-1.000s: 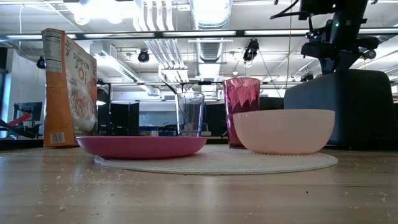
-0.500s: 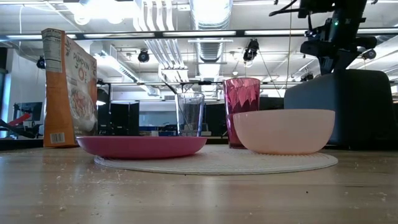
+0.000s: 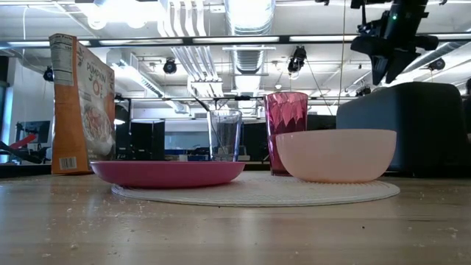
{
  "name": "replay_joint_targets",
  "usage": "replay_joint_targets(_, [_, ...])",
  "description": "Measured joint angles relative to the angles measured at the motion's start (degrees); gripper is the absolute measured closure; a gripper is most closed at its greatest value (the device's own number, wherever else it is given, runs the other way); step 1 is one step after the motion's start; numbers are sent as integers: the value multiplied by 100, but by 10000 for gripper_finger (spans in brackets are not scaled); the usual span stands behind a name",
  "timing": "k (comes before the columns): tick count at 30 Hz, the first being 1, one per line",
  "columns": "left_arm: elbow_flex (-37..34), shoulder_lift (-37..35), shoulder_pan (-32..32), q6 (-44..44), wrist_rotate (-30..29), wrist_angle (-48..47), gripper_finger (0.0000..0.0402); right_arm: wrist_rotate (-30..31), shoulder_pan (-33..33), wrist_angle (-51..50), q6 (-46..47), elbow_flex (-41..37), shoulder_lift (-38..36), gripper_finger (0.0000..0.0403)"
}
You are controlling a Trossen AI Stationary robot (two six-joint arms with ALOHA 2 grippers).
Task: Arrange a breakfast setting
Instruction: Put the toasted bread on the pink plate
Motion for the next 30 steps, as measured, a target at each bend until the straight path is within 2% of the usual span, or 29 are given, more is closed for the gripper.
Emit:
replay_joint_targets(12, [0, 2, 0, 0, -2, 0, 235, 62, 1, 25, 153, -399, 283, 253])
replay_joint_targets(20, [0, 4, 0, 0, -2, 0, 235, 153, 2, 175, 28, -408, 596, 274])
replay_joint_targets(30, [0, 4, 33, 0, -2, -2, 235, 107, 0, 231, -99, -184, 496, 280])
